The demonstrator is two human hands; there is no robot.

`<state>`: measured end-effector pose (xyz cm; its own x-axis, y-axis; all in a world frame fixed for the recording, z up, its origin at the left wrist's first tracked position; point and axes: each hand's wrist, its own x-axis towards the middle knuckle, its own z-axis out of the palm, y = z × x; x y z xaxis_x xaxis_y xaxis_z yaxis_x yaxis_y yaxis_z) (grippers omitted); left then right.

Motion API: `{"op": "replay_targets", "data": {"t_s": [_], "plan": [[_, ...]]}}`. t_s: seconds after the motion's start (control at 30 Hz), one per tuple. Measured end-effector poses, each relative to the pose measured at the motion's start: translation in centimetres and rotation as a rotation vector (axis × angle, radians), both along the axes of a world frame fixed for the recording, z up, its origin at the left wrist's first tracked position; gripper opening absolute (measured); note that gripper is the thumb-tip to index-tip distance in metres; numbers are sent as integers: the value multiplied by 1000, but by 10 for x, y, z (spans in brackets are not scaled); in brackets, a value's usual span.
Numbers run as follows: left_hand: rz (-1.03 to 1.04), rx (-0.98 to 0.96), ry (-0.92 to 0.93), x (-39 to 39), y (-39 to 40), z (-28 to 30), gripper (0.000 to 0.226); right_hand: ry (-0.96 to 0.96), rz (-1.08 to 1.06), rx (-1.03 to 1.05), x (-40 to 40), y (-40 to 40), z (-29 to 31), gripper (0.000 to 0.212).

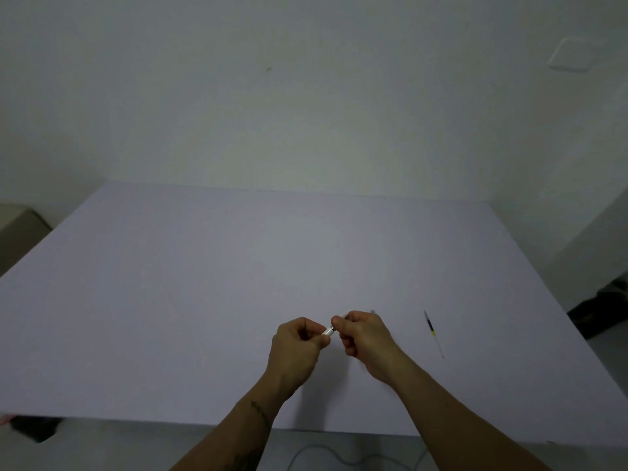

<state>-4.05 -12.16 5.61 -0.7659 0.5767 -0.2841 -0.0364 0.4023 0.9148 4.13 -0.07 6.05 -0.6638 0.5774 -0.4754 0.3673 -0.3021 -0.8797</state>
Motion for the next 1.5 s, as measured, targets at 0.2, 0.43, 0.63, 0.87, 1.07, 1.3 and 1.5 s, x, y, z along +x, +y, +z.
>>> {"op": "replay_targets", "data": {"t_s": [0.2,0.43,0.63,0.87,1.07,1.3,1.5], "plan": [[19,27,9,0,1,3,6,108,-67,-103,-1,-3,0,11],[25,20,9,6,2,2,5,15,-49,22,1,-1,3,22],[18,17,13,3,-1,1,5,95,-12,-45,9,-1,2,13],[-13,-10,51,4,0,1,3,18,-15,89,5,-2,0,22],[-42,-45,106,0,-4,-1,9,82,-19,-23,8,0,-4,11],[-21,-46,107,-3,-5,-4,7,70,-13,-39,3,-4,-5,12],[-44,-57,104,-4,-3,-6,10,39,-11,20,1,-4,-5,16]]}}
